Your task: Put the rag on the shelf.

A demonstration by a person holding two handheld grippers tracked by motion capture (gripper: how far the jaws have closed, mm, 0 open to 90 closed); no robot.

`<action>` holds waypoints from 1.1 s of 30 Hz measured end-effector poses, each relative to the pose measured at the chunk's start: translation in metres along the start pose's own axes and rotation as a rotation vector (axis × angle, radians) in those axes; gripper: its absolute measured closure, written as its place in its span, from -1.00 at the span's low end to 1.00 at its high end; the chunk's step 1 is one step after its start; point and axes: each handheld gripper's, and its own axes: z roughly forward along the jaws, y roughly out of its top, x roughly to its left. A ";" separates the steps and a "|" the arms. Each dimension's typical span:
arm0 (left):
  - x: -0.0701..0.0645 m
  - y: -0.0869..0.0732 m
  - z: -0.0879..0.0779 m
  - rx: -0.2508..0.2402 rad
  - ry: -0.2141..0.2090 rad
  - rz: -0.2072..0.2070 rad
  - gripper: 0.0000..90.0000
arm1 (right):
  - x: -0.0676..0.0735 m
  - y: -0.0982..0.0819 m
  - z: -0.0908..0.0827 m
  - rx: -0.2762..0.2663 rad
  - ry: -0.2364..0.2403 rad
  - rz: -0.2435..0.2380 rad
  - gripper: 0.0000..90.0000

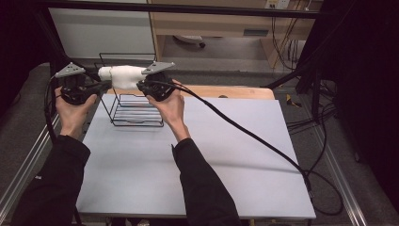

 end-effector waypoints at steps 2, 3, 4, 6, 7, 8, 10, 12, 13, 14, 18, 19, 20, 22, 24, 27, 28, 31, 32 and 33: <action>0.001 -0.001 0.001 -0.006 -0.002 -0.005 1.00 | -0.001 -0.001 0.001 -0.003 -0.001 0.003 0.85; 0.001 -0.002 0.001 -0.009 -0.003 -0.007 1.00 | -0.001 -0.001 0.001 -0.005 -0.001 0.003 0.85; 0.001 -0.002 0.000 -0.011 -0.005 -0.007 1.00 | -0.001 -0.001 0.001 -0.009 0.001 0.002 0.84; 0.000 -0.002 -0.001 -0.013 -0.007 -0.005 1.00 | 0.000 0.000 -0.001 -0.015 0.004 0.000 0.82; 0.000 -0.001 -0.003 -0.016 -0.008 -0.003 1.00 | 0.000 0.001 -0.002 -0.019 0.009 -0.001 0.80; -0.001 -0.001 -0.004 -0.018 -0.010 -0.002 1.00 | 0.001 0.002 -0.004 -0.026 0.012 -0.002 0.78; -0.001 0.000 -0.007 -0.020 -0.014 -0.003 0.96 | 0.003 0.004 -0.009 -0.038 0.023 -0.001 0.73; -0.002 0.000 -0.011 -0.022 -0.020 -0.007 0.90 | 0.004 0.007 -0.014 -0.048 0.035 0.003 0.67; -0.004 0.001 -0.012 -0.018 -0.016 -0.004 0.86 | 0.004 0.008 -0.017 -0.051 0.041 0.006 0.64; -0.005 0.001 -0.014 -0.016 -0.011 -0.003 0.82 | 0.004 0.009 -0.021 -0.060 0.050 0.012 0.63; -0.008 0.001 -0.020 -0.003 -0.006 0.008 0.63 | 0.005 0.013 -0.034 -0.063 0.058 0.019 0.49; -0.009 0.001 -0.021 0.003 -0.010 0.006 0.57 | 0.005 0.014 -0.037 -0.061 0.060 0.019 0.46; -0.010 0.000 -0.023 0.007 -0.015 0.006 0.50 | 0.006 0.013 -0.041 -0.065 0.064 0.024 0.41; -0.011 -0.002 -0.026 0.009 -0.013 0.011 0.41 | 0.005 0.012 -0.046 -0.059 0.083 0.052 0.28; -0.013 -0.006 -0.029 0.008 -0.024 0.006 0.32 | 0.004 0.009 -0.052 -0.034 0.079 0.048 0.21; -0.017 -0.012 -0.032 0.007 -0.026 0.021 0.17 | 0.002 0.003 -0.060 -0.003 0.065 0.048 0.08; -0.018 -0.014 -0.032 0.010 -0.031 0.020 0.13 | 0.000 0.001 -0.063 -0.002 0.062 0.051 0.03; -0.022 -0.023 -0.033 0.025 -0.040 0.027 0.01 | -0.003 -0.005 -0.072 0.011 0.053 0.051 -0.10; -0.024 -0.026 -0.033 0.032 -0.039 0.032 -0.02 | -0.004 -0.008 -0.075 0.014 0.050 0.054 -0.15; -0.025 -0.029 -0.032 0.041 -0.042 0.031 -0.07 | -0.005 -0.011 -0.079 0.018 0.050 0.058 -0.20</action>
